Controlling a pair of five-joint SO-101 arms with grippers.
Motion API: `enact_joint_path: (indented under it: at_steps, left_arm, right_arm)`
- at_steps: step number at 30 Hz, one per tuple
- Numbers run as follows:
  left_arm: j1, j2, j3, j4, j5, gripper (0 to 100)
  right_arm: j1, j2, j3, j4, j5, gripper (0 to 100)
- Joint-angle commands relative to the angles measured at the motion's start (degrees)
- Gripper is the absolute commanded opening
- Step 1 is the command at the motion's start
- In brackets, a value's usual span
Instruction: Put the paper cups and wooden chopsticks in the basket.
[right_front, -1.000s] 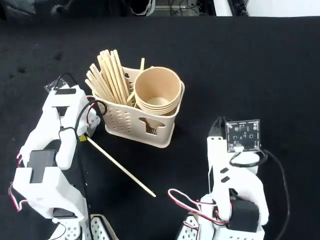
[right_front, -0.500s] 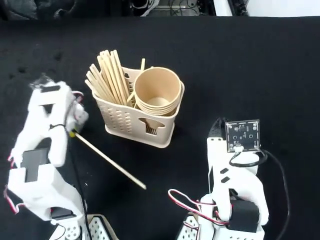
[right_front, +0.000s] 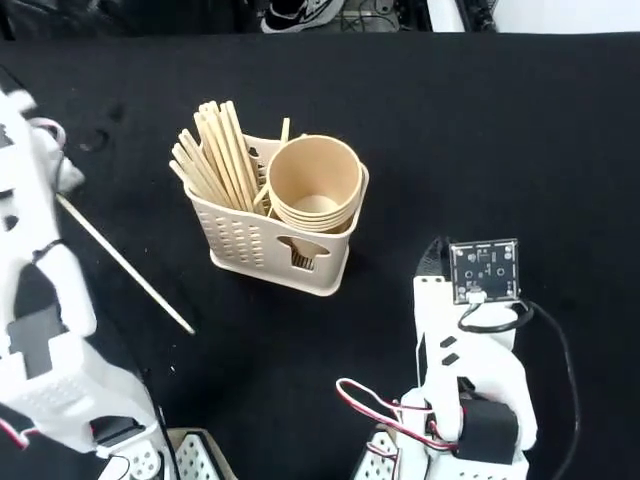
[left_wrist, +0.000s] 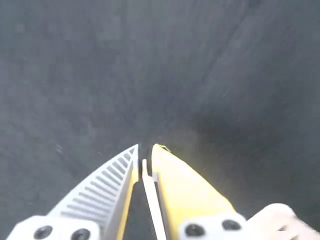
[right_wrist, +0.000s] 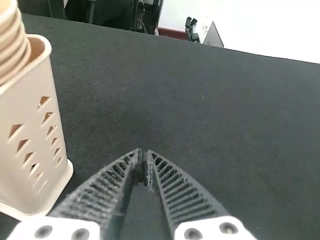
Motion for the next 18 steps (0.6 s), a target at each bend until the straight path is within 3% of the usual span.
enact_joint_path:
  at_steps: [1,8,13,18]
  left_arm:
    - [-0.8,-7.5,-22.9,10.0,-1.8,3]
    - [6.2,-14.4,-48.0,15.9,4.9,3]
    - [10.2,-17.7,-61.6,13.0,4.0,3]
    - [19.3,-18.8,-69.1,13.5,1.2,3]
  right_arm:
    - [0.6,-0.4,-0.3,0.1,-0.1,1.3]
    - [0.5,-0.5,0.7,-0.3,0.0,1.3]
    - [0.5,-0.5,1.4,-0.3,0.0,1.3]
    - [0.5,-0.5,1.5,-0.4,0.0,1.3]
